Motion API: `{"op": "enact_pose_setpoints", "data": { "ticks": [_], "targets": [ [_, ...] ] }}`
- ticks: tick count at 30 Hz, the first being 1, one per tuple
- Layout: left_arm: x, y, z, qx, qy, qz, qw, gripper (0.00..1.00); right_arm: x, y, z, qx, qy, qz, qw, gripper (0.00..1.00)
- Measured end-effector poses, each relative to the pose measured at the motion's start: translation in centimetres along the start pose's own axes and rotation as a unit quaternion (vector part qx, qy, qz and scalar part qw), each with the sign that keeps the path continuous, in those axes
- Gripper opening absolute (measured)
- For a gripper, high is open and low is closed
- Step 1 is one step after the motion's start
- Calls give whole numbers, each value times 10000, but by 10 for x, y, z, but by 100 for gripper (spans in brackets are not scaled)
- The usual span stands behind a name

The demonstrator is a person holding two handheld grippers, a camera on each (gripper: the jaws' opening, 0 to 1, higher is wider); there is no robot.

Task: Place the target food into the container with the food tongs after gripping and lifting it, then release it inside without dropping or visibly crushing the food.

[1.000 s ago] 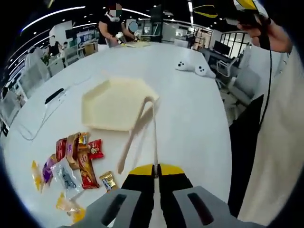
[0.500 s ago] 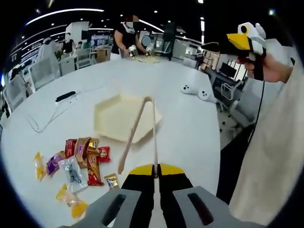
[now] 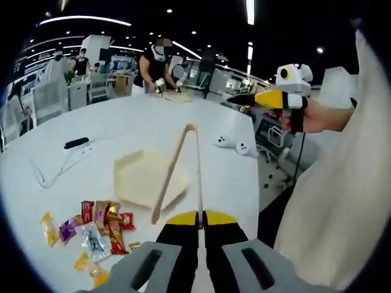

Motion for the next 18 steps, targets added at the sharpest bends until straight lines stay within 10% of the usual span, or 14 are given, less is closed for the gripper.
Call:
{"op": "enact_pose_setpoints", "data": {
  "ticks": [18],
  "targets": [
    [26,30,43,-795,-516,17,9955,0,14,-8,-44,1727,764,-182,9818,59]
  ]
}}
Point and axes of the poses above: the point that each gripper's makers call its tool centre point, and the gripper's own axes: y roughly backward along the fingers, z roughly to its right, x roughly out of its top, the point moved 2 cm from there along y, roughly backward along the fingers, and after that the axes turned 12 degrees about -z, right-handed, at the moved point
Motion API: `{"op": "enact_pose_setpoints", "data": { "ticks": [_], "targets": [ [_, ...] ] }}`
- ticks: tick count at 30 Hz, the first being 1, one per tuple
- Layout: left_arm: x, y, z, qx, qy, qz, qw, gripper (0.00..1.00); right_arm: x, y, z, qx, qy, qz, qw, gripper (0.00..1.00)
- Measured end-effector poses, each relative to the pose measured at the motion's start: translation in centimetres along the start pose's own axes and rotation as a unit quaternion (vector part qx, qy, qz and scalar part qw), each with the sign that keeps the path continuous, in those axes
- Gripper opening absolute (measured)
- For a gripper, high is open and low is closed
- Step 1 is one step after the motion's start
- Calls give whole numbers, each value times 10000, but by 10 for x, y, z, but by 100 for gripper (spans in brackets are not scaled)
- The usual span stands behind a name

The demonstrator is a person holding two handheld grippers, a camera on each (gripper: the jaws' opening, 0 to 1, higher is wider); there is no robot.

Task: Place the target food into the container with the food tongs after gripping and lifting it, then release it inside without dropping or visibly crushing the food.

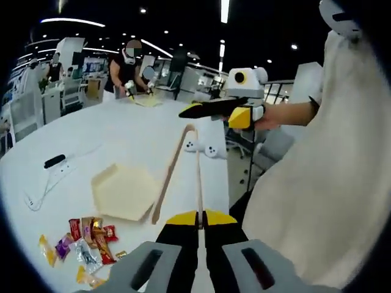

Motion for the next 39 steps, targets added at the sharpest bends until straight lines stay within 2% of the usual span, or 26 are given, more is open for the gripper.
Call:
{"op": "enact_pose_setpoints", "data": {
  "ticks": [10,14,18,23,28,35,39],
  "targets": [
    [8,9,12,-201,-58,152,9997,0,0,-3,-3,471,249,-214,9983,59],
    [15,10,18,-273,-133,197,9993,0,3,-7,-11,761,437,-338,9956,59],
    [21,9,24,-354,-285,112,9989,0,5,-12,-22,1094,673,-481,9906,59],
    [29,10,31,-454,-401,120,9981,0,3,-17,-31,1359,867,-637,9849,58],
    [35,11,37,-512,-456,135,9976,0,4,-17,-35,1515,895,-592,9826,51],
    [42,11,40,-572,-525,208,9968,0,3,-17,-37,1576,894,-590,9817,50],
    [47,13,43,-655,-558,292,9959,0,6,-18,-44,1681,922,-564,9798,44]
  ]
}}
Point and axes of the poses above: the point that each gripper's makers call its tool centre point, and the gripper's own axes: y roughly backward along the fingers, z roughly to its right, x roughly out of its top, the point moved 2 cm from there along y, roughly backward along the fingers, and after that the axes turned 12 degrees about -z, right-handed, at the moved point
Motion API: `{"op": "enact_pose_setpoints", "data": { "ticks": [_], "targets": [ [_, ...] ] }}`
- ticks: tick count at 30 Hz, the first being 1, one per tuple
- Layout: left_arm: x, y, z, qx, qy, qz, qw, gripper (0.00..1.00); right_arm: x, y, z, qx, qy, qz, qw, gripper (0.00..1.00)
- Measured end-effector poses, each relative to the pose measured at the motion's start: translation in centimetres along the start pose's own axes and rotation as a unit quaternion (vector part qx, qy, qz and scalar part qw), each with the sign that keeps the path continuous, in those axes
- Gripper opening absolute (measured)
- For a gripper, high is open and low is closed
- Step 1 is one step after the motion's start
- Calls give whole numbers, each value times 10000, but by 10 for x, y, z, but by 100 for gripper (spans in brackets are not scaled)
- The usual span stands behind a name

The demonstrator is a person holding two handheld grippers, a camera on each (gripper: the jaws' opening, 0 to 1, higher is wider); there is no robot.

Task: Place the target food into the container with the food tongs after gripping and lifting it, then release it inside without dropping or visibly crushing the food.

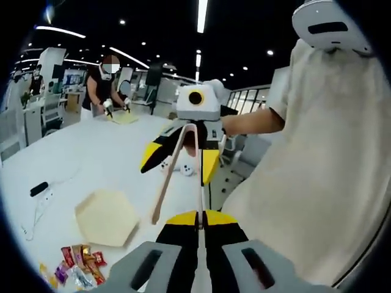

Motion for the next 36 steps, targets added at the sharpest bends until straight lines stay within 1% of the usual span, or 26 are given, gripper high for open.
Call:
{"op": "enact_pose_setpoints", "data": {
  "ticks": [4,9,13,16,18,20,24,28,29,32,33,35,36],
  "targets": [
    [4,1,1,-46,-22,67,10000,0,5,-3,-6,98,81,38,9999,43],
    [6,-1,4,-114,-88,1,9999,0,5,-5,-13,240,159,7,9996,40],
    [4,-3,8,-129,-252,-183,9994,0,4,-7,-17,284,280,-72,9992,40],
    [5,-3,11,-190,-283,-193,9992,0,3,-9,-22,368,408,-155,9984,38],
    [7,-3,12,-224,-298,-139,9992,0,3,-11,-25,404,468,-189,9979,38],
    [11,-1,13,-255,-286,-18,9993,0,3,-11,-25,429,463,-165,9979,37],
    [13,-1,15,-260,-338,-70,9991,0,7,-11,-27,479,421,-48,9980,36],
    [13,-2,18,-300,-385,-115,9987,0,7,-11,-31,587,451,-42,9972,35],
    [13,-2,20,-355,-420,-102,9984,0,7,-11,-33,635,440,-29,9970,35],
    [14,0,21,-357,-427,-76,9984,0,8,-10,-38,777,410,-18,9961,31],
    [14,-1,21,-378,-433,-103,9983,0,8,-11,-37,756,404,-26,9963,28],
    [13,-2,19,-323,-421,-164,9985,0,7,-11,-34,652,592,-17,9961,27],
    [13,-2,18,-300,-396,-147,9987,0,7,-11,-33,640,540,0,9965,27]
  ]
}}
Point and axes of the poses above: the point that each gripper's makers call its tool centre point, and the gripper's own axes: y roughly backward along the fingers, z roughly to its right, x roughly out of its top, the point moved 2 cm from there along y, roughly backward along the fingers, and after that the axes turned 12 degrees about -z, right-handed, at the moved point
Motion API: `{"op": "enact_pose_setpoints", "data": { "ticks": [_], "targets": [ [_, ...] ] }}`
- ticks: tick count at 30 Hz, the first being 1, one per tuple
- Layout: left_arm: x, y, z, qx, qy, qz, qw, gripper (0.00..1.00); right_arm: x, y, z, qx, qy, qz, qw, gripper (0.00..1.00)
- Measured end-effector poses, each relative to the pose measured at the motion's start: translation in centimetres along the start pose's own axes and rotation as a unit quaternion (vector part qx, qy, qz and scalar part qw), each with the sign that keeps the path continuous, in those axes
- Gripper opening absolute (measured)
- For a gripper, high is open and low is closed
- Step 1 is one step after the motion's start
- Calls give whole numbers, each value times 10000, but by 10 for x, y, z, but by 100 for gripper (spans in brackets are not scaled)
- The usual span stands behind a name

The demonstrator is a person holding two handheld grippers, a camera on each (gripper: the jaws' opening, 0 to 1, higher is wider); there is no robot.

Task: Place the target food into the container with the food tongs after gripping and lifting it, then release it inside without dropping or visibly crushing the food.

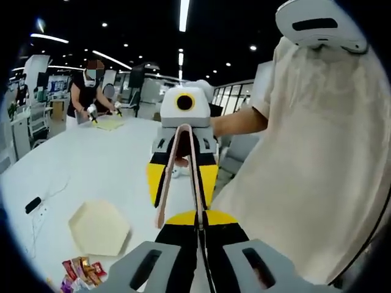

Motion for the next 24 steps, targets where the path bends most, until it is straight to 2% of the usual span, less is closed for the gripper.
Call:
{"op": "enact_pose_setpoints", "data": {
  "ticks": [2,6,10,15,24],
  "targets": [
    [1,3,-2,-73,245,174,9995,0,1,2,2,-9,-113,56,9999,27],
    [3,6,-2,-9,227,267,9994,1,4,4,3,-30,-209,128,9997,27],
    [-2,5,-1,8,233,187,9996,1,2,3,3,-28,-234,76,9997,28],
    [-2,9,-1,40,282,261,9993,1,4,6,4,-51,-307,138,9994,28],
    [-2,1,4,67,24,105,9999,0,2,3,2,4,-399,6,9992,29]
  ]
}}
Point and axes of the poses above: the point that each gripper's makers call its tool centre point, and the gripper's own axes: y roughly backward along the fingers, z roughly to its right, x roughly out of its top, the point moved 2 cm from there along y, roughly backward along the fingers, and after that the axes turned 12 degrees about -z, right-handed, at the moved point
